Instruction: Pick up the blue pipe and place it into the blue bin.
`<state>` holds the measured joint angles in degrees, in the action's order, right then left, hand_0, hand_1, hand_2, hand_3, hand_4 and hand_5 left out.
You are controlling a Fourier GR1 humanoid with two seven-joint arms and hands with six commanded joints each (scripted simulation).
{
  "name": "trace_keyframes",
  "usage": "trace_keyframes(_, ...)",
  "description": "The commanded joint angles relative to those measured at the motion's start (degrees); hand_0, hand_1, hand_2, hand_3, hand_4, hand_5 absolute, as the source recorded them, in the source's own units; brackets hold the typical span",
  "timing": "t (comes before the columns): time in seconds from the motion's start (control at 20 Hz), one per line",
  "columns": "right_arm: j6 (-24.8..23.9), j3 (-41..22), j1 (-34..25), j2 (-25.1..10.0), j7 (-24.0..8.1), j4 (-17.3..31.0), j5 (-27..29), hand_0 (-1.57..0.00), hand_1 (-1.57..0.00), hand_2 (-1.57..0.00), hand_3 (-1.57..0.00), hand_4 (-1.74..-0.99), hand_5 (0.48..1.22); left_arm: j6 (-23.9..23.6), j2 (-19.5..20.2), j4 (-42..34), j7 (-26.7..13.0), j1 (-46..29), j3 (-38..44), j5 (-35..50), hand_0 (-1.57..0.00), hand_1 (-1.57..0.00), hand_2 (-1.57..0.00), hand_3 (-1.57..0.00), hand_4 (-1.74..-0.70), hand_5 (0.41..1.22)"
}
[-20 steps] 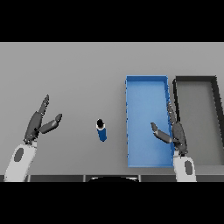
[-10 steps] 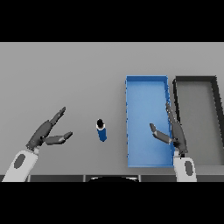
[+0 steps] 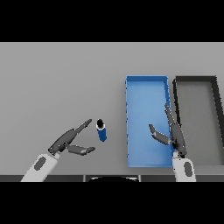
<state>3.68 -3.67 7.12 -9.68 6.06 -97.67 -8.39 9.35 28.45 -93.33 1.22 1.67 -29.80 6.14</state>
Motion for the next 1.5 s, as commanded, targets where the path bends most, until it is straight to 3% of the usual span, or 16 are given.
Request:
trace_keyframes(0.0,-0.2,0.06,-0.45,0.27,-0.3,0.48,0.01,0.0,0.0,0.0,0.0,-1.218,0.627,0.05,-0.72,1.48,0.83,0.84,-0.15,-0.59,0.0,0.0,0.0,0.0,-1.15,0.452)
trace_keyframes(0.1,-0.1,0.88,-0.72,-0.36,-0.38,-0.1,0.81,0.0,0.0,0.0,0.0,-1.214,0.624,-0.55,-3.61,3.07,2.54,1.56,-1.62,-2.07,0.0,0.0,0.0,0.0,-1.15,0.459)
trace_keyframes(0.35,-0.08,0.66,0.24,-0.38,-0.58,-0.56,0.36,0.0,0.0,0.0,0.0,-1.21,0.631,-2.17,-9.94,9.06,2.6,5.7,-2.25,-3.21,0.0,0.0,0.0,0.0,-1.13,0.459)
trace_keyframes(0.65,-0.27,1.07,0.11,-0.72,0.47,-0.23,0.26,0.0,0.0,0.0,0.0,-1.214,0.645,-3.71,-13.93,14.46,2.57,8.47,-4.11,-6.8,0.0,0.0,0.0,0.0,-1.06,0.42)
trace_keyframes(0.8,-0.25,1.06,1.41,-0.8,1.32,-0.58,0.14,0.0,0.0,0.0,0.0,-1.207,0.65,-3.8,-15.76,16.16,4.7,8.91,-3.78,-6.12,0.0,0.0,0.0,0.0,-1.11,0.463)
trace_keyframes(0.9,-0.3,0.9,1.85,-0.64,1.88,-0.6,-0.11,0.0,0.0,0.0,0.0,-1.213,0.655,-3.54,-17.51,17.04,5.67,8.66,-3.06,-4.25,0.0,-0.04,-0.15,-0.12,-1.19,0.55)
trace_keyframes(0.95,0.1,1.04,1.65,-0.93,2.04,-1.07,0.42,0.0,0.0,0.0,0.0,-1.217,0.655,-3.02,-17.72,16.69,6.12,8.57,-2.42,-2.87,-0.01,-0.16,-0.31,-0.28,-1.24,0.613)
trace_keyframes(1.0,0.09,0.9,1.85,-0.85,2.01,-1.04,0.26,0.0,0.0,0.0,0.0,-1.22,0.656,-2.93,-18.88,17.44,6.38,8.52,-2.07,-1.88,-0.12,-0.32,-0.49,-0.53,-1.28,0.735)
trace_keyframes(1.05,0.16,1.18,1.75,-1.02,2.03,-1.36,0.67,0.0,0.0,0.0,0.0,-1.22,0.656,-3.07,-19.47,17.99,7.2,8.09,-2.01,-1.69,-0.36,-0.55,-0.69,-0.74,-1.37,0.832)
trace_keyframes(1.15,-0.22,0.85,0.36,-0.47,0.4,-0.43,0.24,0.0,0.0,0.0,0.0,-1.224,0.658,-3.44,-19.96,16.99,5.55,8.05,-2.23,-1.62,-0.8,-0.92,-1.01,-1.03,-1.5,0.972)
trace_keyframes(1.25,0.05,0.74,0.67,-0.23,0.7,-0.19,0.5,0.0,0.0,0.0,0.0,-1.233,0.66,-3.32,-20.15,16.05,6.1,7.61,-2.82,-2.03,-1.07,-1.15,-1.21,-1.19,-1.58,1.062)
trace_keyframes(1.45,0.67,0.87,-0.02,-0.49,0.02,-0.09,1.14,0.0,0.0,0.0,0.0,-1.221,0.638,-5.02,-21.24,15.12,8.46,7.28,-3.78,-4.8,-1.37,-1.4,-1.42,-1.42,-1.5,1.156)
